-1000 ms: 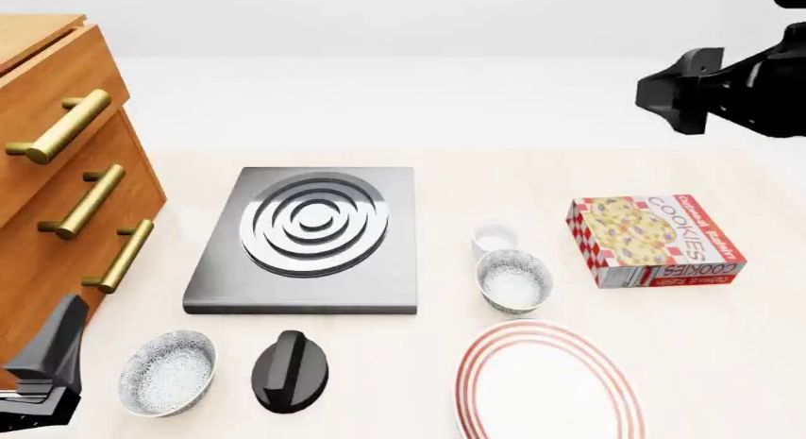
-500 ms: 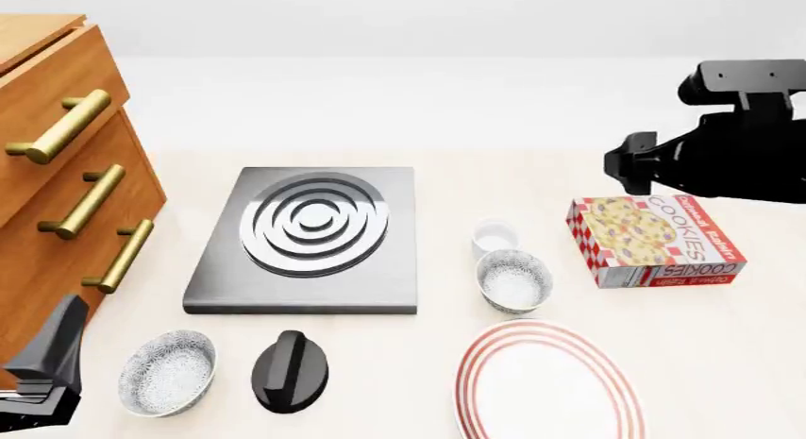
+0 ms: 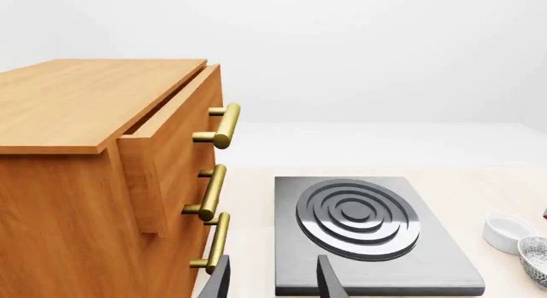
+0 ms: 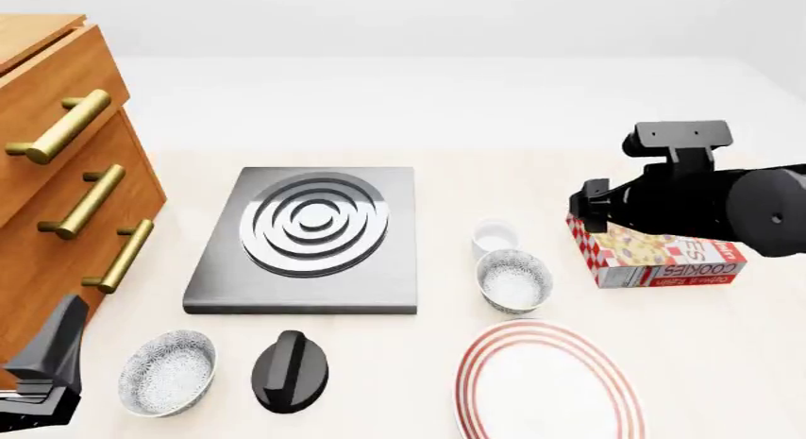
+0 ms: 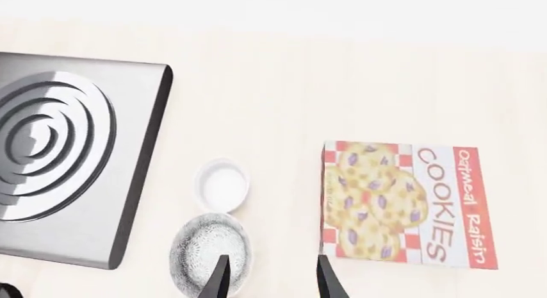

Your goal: Pick the akita bowl between the plate and the ramekin and place it on the plate.

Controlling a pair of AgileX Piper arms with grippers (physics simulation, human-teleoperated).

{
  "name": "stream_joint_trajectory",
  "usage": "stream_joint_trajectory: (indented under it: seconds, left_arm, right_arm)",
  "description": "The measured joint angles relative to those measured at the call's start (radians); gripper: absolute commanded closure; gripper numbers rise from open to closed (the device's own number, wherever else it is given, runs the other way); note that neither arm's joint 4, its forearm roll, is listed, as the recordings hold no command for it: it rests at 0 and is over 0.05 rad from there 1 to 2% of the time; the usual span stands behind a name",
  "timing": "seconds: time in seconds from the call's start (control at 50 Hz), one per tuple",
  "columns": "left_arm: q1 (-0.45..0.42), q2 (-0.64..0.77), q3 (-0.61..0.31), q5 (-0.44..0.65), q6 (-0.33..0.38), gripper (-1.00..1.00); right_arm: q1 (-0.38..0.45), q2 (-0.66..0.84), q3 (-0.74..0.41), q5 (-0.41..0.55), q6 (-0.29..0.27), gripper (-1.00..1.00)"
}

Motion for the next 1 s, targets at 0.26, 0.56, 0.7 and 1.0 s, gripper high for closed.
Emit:
stream_joint_trajectory:
  seconds: [0.26,0.56,0.7,1.0]
  left_arm:
    - [0.0,0.0,0.0,0.0,0.0,-1.0]
    - [0.0,0.0,0.0,0.0,0.0,-1.0]
    - [0.0,0.0,0.0,0.0,0.0,-1.0]
    - [0.0,0.0,0.0,0.0,0.0,-1.0]
  right_arm:
    - [0.012,0.065,0.015,-0.071,0.043,-1.0]
    - [0.021,0.134,0.065,-0.185,0.123,-1.0]
    - [0.013,0.137,0.089,-0.218,0.139,-1.0]
    - [0.01,0.171,0.131,-0.273,0.166,-1.0]
